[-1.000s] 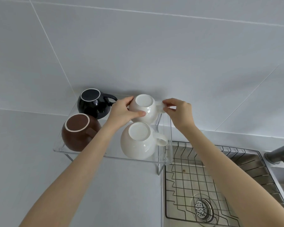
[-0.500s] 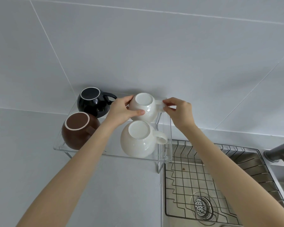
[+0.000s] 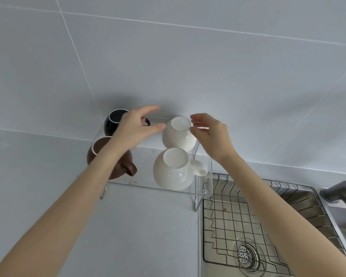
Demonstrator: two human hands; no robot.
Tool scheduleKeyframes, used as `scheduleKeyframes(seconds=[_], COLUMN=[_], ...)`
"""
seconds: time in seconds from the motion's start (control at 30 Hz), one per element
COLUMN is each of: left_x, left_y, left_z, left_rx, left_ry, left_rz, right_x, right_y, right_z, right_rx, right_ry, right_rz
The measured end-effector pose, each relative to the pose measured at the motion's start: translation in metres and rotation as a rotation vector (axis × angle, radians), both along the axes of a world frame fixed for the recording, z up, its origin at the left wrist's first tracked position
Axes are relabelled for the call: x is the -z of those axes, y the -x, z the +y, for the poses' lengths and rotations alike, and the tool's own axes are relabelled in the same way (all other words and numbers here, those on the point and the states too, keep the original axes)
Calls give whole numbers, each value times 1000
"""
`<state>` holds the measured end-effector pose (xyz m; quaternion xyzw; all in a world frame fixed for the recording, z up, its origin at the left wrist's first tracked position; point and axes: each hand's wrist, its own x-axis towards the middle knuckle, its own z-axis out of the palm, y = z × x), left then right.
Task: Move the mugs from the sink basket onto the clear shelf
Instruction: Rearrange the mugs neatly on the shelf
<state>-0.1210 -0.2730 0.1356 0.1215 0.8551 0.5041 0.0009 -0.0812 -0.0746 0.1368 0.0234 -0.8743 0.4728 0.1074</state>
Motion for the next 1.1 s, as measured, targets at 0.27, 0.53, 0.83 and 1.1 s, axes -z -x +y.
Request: scheduleKeyframes(seconds=[0.27,0.53,0.83,1.1], left_x=[-14,20,30,34], left_y=[-42,-48,-48,-65], left_z=[-114,-137,-132,-120], left_rx=[-7,59,-22,-187], left_ry=[141,42,12,94], left_rz=[-248,-328,-249,-117], right_x=[4,37,42,29], right_y=[-47,-52,-40,-28], right_z=[-98,-133,-132,-125], right_rx=[-278,-245,-235,-278], right_ry=[-84,-394,-355,-308], right_rz=[-87,-47,-53,-102])
